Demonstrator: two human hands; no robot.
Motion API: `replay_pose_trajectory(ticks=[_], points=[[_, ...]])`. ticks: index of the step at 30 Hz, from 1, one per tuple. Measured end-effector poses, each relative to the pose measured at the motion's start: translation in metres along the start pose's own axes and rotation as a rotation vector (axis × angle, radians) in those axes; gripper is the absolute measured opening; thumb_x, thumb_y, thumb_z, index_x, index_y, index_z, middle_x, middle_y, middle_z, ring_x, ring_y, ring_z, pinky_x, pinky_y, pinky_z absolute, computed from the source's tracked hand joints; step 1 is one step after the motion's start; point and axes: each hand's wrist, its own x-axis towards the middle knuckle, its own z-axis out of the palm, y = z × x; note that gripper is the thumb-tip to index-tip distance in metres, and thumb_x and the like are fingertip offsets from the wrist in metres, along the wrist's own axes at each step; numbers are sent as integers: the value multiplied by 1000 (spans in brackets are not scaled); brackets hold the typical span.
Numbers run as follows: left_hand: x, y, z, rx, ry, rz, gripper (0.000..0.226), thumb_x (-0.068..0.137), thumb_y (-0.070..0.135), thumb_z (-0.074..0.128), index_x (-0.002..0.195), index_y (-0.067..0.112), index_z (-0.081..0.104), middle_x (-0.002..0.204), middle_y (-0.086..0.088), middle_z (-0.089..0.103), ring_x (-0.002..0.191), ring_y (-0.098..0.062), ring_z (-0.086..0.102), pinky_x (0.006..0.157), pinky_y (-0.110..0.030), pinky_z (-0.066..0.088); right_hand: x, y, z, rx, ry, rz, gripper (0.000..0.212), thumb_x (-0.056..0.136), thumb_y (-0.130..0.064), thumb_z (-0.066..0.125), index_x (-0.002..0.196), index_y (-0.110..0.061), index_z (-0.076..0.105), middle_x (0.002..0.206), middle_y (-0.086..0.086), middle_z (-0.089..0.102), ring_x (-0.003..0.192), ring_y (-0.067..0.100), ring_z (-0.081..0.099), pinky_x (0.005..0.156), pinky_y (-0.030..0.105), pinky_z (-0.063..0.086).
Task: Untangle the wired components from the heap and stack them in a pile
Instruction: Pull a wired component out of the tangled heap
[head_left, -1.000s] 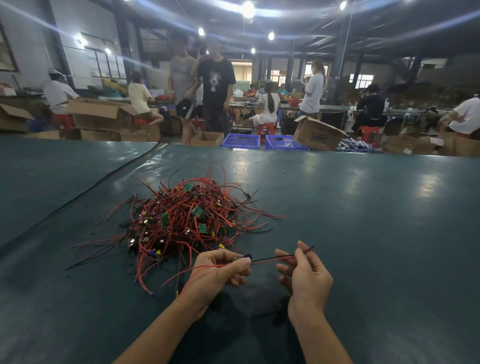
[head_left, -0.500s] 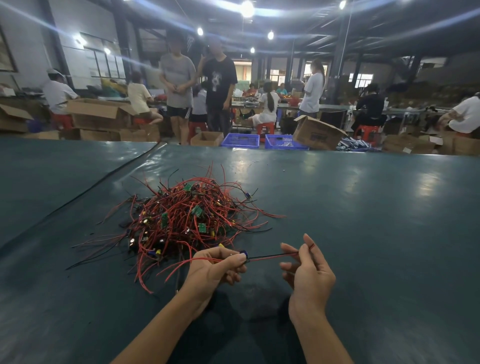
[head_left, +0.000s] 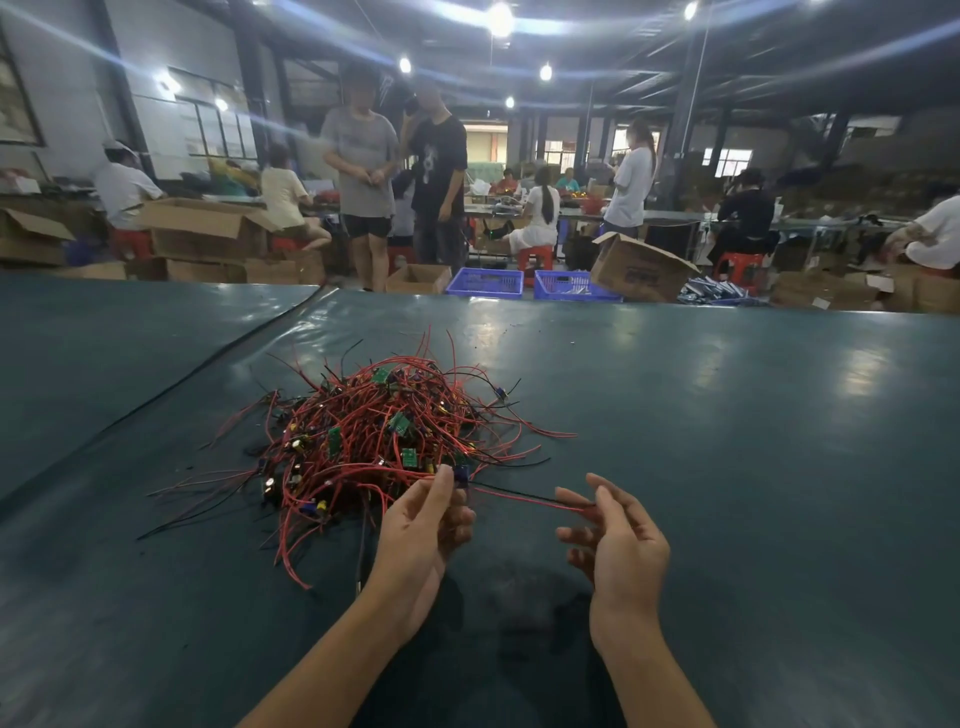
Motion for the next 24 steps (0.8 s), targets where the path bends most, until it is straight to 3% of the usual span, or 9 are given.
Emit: replay_pose_trajectory(ticks=[2, 5, 8, 11, 14, 16, 18, 21, 24], points=[[0, 1, 0, 3, 9, -23, 34, 75, 42, 63, 83, 9, 64, 68, -4, 65, 55, -13, 61, 51, -23, 52, 1, -1, -2, -23, 5, -36, 24, 101, -24, 49, 97, -17, 71, 87, 7, 76, 53, 14, 64, 39, 20, 42], [-1, 5, -1, -9, -56, -104, 37, 75, 46, 62, 72, 11, 68, 67, -7, 63, 56, -16, 60, 54, -26, 52, 1, -2, -3, -33, -36, 1, 38, 100, -40, 46, 93, -17, 75, 86, 4, 76, 58, 11, 63, 42, 21, 44], [-6, 9, 0, 20, -235, -216, 28, 72, 45, 66, 63, 18, 64, 66, -3, 57, 58, -16, 56, 64, -29, 45, -3, -1, 3, -76, -173, 88, 43, 94, -46, 52, 82, -15, 78, 64, -1, 63, 43, 8, 44, 39, 20, 35], [-9, 8, -1, 185, -372, -291, 25, 68, 42, 75, 64, 20, 64, 60, 2, 54, 54, -12, 53, 60, -25, 44, -14, -1, 13, -197, -362, 116, 41, 79, -54, 60, 80, -17, 79, 55, -3, 45, 43, 9, 32, 41, 19, 27], [-12, 6, -3, 318, -527, -291, 34, 74, 51, 72, 80, 18, 74, 68, 5, 65, 60, -7, 59, 60, -20, 49, -28, -3, 22, -276, -524, 162, 36, 79, -52, 63, 74, -20, 79, 61, 8, 56, 52, 21, 48, 51, 28, 43], [-12, 6, -5, 338, -563, -288, 40, 75, 56, 74, 81, 16, 76, 75, 1, 70, 64, -8, 64, 63, -21, 51, -30, -5, 24, -246, -528, 206, 31, 82, -41, 64, 75, -15, 79, 66, 9, 68, 54, 16, 61, 49, 24, 51], [-11, 5, -7, 375, -556, -273, 45, 75, 60, 73, 79, 16, 76, 76, -1, 70, 64, -9, 64, 63, -21, 51, -30, -6, 24, -245, -506, 217, 26, 88, -28, 64, 73, -12, 78, 62, 3, 68, 47, 7, 60, 43, 18, 44], [-9, 3, -5, 353, -476, -317, 50, 70, 65, 74, 82, 17, 77, 71, -2, 66, 58, -10, 60, 57, -22, 50, -30, -6, 25, -202, -446, 261, 27, 91, -22, 63, 68, -17, 75, 63, 4, 66, 48, 12, 57, 46, 23, 42], [-9, 4, -5, 240, -428, -369, 36, 76, 46, 71, 87, 12, 75, 70, -5, 65, 49, -11, 57, 48, -20, 48, -27, -5, 26, -57, -314, 294, 22, 88, -21, 66, 69, -18, 76, 59, 3, 61, 43, 11, 46, 38, 17, 31]])
